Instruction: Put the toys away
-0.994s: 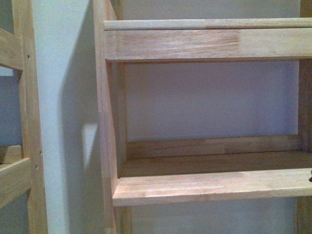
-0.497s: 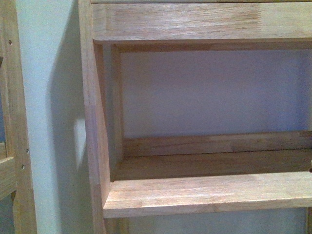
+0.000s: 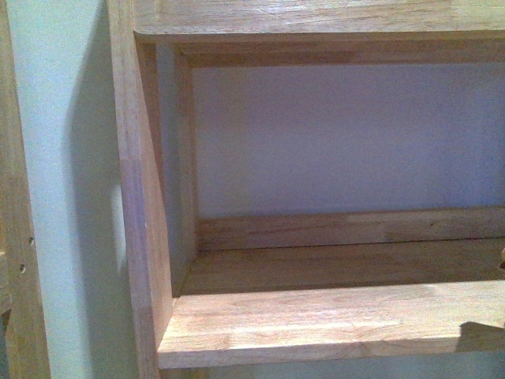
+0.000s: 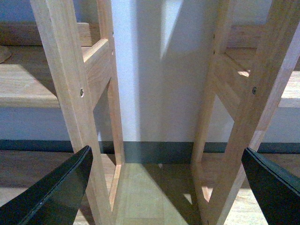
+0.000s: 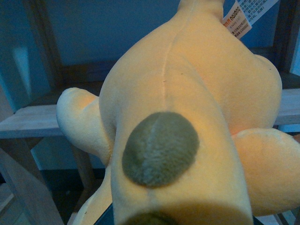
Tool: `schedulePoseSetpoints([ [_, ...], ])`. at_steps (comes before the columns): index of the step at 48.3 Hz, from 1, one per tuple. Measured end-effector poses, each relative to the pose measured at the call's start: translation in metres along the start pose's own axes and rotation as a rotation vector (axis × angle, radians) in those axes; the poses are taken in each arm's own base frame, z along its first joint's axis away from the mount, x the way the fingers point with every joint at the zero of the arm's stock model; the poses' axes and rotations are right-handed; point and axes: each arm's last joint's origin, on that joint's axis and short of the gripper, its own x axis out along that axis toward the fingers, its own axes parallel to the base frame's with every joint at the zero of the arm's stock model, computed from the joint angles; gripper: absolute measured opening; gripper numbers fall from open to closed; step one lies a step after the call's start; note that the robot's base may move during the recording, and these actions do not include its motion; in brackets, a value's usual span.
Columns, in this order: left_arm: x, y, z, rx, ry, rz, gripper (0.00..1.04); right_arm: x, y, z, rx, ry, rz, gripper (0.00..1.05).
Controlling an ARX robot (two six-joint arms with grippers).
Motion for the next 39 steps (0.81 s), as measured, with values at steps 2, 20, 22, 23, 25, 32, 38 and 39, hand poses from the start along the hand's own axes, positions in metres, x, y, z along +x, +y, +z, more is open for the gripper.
schedulePoseSetpoints([
  [2, 0.0, 0.0, 0.0, 0.0, 0.0, 0.0, 0.99, 0.0, 0.0, 0.002, -0.009, 0.065, 0.032, 0.2],
  [20, 0.0, 0.0, 0.0, 0.0, -0.001, 0.0, 0.99, 0.016, 0.031, 0.124, -0.088, -0.097, 0.127, 0.2],
  [22, 0.0, 0.0, 0.0, 0.0, 0.0, 0.0, 0.99, 0.018, 0.035, 0.136, -0.099, -0.117, 0.141, 0.2],
  [23, 0.0, 0.0, 0.0, 0.0, 0.0, 0.0, 0.99, 0.019, 0.036, 0.14, -0.102, -0.124, 0.147, 0.2],
  [25, 0.0, 0.0, 0.0, 0.0, 0.0, 0.0, 0.99, 0.021, 0.04, 0.152, -0.114, -0.144, 0.163, 0.2],
  [32, 0.0, 0.0, 0.0, 0.0, 0.0, 0.0, 0.99, 0.038, 0.051, 0.199, -0.159, -0.227, 0.189, 0.2],
  [38, 0.0, 0.0, 0.0, 0.0, 0.0, 0.0, 0.99, 0.063, 0.058, 0.245, -0.195, -0.283, 0.193, 0.2],
  [39, 0.0, 0.0, 0.0, 0.0, 0.0, 0.0, 0.99, 0.07, 0.06, 0.255, -0.202, -0.293, 0.19, 0.2],
])
